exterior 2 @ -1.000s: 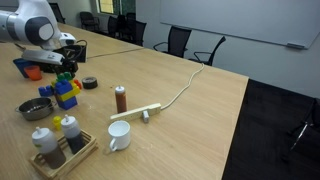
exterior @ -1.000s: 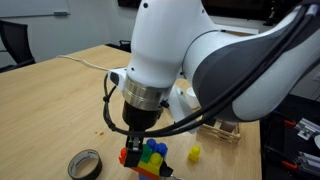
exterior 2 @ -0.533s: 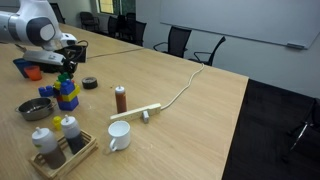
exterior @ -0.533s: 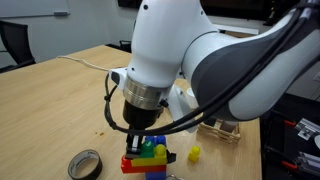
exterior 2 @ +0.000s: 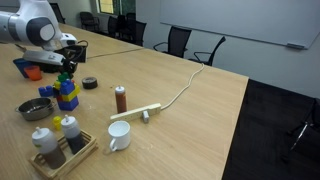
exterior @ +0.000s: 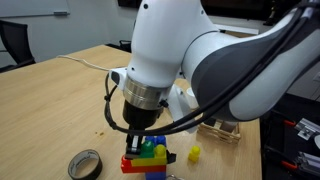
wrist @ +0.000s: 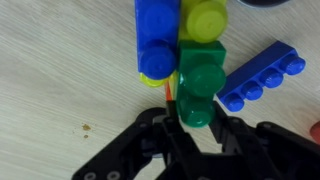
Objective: Take the green block and put it on the table
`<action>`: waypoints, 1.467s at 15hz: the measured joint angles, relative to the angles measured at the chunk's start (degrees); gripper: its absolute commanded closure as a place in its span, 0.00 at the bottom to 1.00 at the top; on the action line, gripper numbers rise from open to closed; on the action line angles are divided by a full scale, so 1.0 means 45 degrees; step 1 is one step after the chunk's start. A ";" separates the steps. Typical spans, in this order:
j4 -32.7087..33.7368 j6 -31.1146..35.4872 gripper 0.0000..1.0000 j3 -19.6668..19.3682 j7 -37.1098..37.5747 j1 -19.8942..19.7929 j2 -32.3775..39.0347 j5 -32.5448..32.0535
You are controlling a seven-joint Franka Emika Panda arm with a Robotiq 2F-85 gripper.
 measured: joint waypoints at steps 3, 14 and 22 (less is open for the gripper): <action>0.0014 0.0005 0.90 -0.0030 0.0025 0.0000 0.0000 -0.0002; 0.0016 0.0034 0.90 -0.0551 0.0272 0.0098 -0.0114 -0.1040; -0.0007 -0.0016 0.90 -0.0495 0.0242 0.0289 -0.0135 -0.1466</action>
